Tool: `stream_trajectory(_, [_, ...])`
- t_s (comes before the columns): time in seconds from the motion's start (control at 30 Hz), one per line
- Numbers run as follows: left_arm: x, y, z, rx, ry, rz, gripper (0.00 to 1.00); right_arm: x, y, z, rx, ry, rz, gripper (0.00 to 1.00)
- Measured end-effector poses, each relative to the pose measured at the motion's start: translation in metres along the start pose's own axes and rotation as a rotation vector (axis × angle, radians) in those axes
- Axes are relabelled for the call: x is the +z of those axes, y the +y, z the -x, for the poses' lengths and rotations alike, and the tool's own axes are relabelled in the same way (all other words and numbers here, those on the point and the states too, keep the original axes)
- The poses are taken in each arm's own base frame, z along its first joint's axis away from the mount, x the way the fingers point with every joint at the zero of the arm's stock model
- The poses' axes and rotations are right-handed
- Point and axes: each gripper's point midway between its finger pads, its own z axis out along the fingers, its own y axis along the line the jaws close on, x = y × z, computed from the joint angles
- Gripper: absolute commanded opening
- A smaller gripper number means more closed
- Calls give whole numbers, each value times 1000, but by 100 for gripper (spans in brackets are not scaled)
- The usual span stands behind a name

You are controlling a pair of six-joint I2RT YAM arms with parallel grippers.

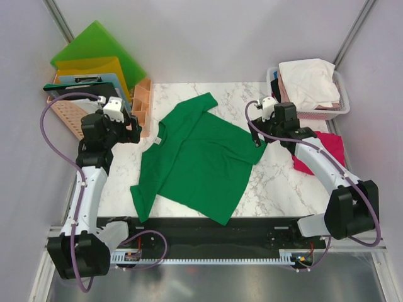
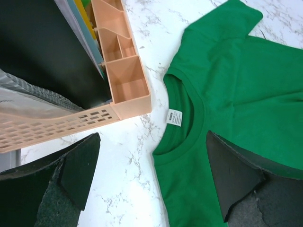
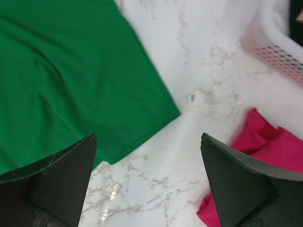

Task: Fold and stack the t-shirts
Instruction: Flatten out the tshirt

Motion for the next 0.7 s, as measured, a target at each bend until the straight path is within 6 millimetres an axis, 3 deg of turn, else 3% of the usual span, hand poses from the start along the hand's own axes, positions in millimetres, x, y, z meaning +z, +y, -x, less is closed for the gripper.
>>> stream_trajectory(0.1, [-1, -3, -11, -6, 21, -10, 100, 11, 17, -2, 22, 22, 97, 98])
stream_trajectory(0.2, [-4, -7, -19, -6, 36, -24, 100, 36, 31, -10, 51, 84, 174, 98])
stream_trajectory(0.4, [-8, -8, -21, 7, 42, -29, 100, 80, 42, -62, 117, 285, 222, 93])
stream_trajectory(0.5, [-9, -9, -24, 10, 53, -33, 100, 92, 34, -69, 165, 318, 206, 93])
stream_trajectory(0.7, [-8, -9, -28, 29, 68, -36, 100, 96, 1, -55, 214, 275, 127, 92])
